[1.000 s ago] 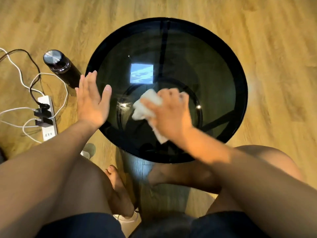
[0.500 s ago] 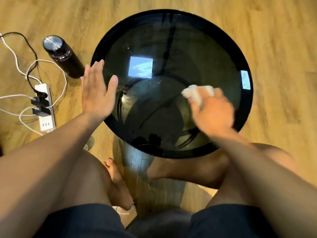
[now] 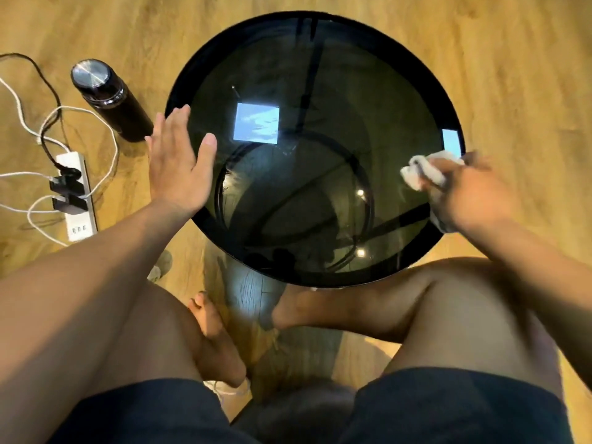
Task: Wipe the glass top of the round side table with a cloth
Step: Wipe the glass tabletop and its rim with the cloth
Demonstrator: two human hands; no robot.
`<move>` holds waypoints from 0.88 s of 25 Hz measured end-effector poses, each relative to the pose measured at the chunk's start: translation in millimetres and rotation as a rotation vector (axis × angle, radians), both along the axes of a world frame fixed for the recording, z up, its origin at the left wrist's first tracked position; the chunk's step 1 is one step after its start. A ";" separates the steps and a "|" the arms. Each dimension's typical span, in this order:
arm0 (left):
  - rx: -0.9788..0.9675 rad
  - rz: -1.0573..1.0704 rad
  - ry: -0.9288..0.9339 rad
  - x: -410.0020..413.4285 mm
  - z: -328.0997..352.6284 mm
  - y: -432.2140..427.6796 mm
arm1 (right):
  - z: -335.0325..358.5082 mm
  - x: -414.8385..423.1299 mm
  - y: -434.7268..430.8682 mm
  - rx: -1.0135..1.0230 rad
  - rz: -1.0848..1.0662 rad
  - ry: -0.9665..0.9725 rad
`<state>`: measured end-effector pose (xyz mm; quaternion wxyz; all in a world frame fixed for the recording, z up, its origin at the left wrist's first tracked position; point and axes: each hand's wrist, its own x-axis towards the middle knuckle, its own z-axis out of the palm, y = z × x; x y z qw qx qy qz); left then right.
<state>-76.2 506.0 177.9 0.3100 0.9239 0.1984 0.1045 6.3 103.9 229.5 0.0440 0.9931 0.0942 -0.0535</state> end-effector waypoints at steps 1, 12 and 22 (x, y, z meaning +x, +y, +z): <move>-0.003 -0.003 0.006 0.4 0.9 -0.9 | 4.5 16.9 -13.0 -0.005 -0.130 0.033; -0.008 -0.021 0.017 -1.9 3.0 -2.2 | 9.5 -183.9 205.2 0.506 0.372 0.279; -0.724 -0.127 0.242 -122.8 82.2 -153.0 | 15.0 -167.2 110.9 1.969 -0.851 0.857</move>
